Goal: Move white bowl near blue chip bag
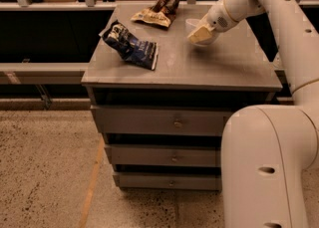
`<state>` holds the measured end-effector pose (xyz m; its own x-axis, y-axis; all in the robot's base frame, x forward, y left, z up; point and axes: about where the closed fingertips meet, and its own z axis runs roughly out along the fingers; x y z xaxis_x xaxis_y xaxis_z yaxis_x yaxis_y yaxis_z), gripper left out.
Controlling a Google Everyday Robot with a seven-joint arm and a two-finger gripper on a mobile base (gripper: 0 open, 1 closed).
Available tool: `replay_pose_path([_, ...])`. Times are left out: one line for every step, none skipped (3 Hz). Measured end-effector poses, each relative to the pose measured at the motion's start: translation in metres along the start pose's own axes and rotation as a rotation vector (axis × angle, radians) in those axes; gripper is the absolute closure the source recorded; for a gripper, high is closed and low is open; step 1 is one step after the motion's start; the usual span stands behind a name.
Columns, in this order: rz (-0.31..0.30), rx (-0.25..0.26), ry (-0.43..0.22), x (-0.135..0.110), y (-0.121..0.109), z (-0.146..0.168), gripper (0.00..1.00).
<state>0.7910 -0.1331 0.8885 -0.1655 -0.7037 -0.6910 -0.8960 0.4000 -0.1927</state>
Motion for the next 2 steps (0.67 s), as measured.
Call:
replay_pose_path([-0.043,-0.061,0.000,-0.013,0.019,0.012,1.00])
replay_pose_path([-0.095,-0.130,0.003,-0.027,0.044,0.031,1.00])
